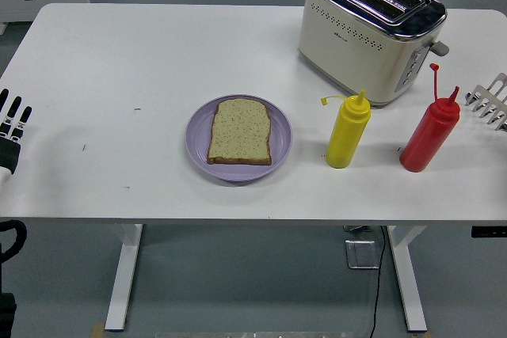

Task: Pick up the cup,pour liquid into bread,place the cup on the desk

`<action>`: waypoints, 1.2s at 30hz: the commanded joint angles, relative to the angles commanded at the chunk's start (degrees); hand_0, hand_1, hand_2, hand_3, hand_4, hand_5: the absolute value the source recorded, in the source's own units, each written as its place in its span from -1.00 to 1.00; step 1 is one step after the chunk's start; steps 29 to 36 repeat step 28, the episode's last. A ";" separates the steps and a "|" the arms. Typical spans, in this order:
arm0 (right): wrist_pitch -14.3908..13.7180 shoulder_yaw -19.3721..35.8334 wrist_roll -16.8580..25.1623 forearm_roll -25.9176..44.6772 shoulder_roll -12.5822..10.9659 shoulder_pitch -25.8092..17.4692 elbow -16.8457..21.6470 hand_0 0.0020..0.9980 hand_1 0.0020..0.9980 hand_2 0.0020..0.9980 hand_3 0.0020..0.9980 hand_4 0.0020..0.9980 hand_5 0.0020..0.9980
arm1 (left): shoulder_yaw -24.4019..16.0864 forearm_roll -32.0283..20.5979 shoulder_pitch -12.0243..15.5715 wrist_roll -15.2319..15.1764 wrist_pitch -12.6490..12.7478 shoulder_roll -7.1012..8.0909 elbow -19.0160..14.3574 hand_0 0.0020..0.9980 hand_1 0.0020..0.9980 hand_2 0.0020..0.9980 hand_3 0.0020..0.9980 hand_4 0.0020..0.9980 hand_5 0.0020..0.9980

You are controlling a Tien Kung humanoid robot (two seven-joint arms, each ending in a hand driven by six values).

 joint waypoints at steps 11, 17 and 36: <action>-0.04 -0.09 -0.15 0.13 0.10 0.17 -0.32 0.59 0.48 0.53 0.60 0.30 0.30 | -0.02 0.06 -0.06 -0.05 -0.04 0.00 -0.48 0.56 0.46 0.45 0.32 0.04 0.86; -0.03 -0.23 -0.19 0.18 0.09 0.11 -0.43 0.59 0.48 0.53 0.60 0.29 0.30 | 0.10 0.04 -0.04 -0.10 -0.06 0.00 -0.57 0.56 0.46 0.45 0.32 0.04 0.86; 0.03 -0.65 -0.25 0.29 0.05 -0.05 -0.80 0.59 0.48 0.53 0.60 0.29 0.30 | 0.33 0.02 0.13 -0.21 -0.13 0.00 -0.91 0.56 0.46 0.45 0.32 0.04 0.87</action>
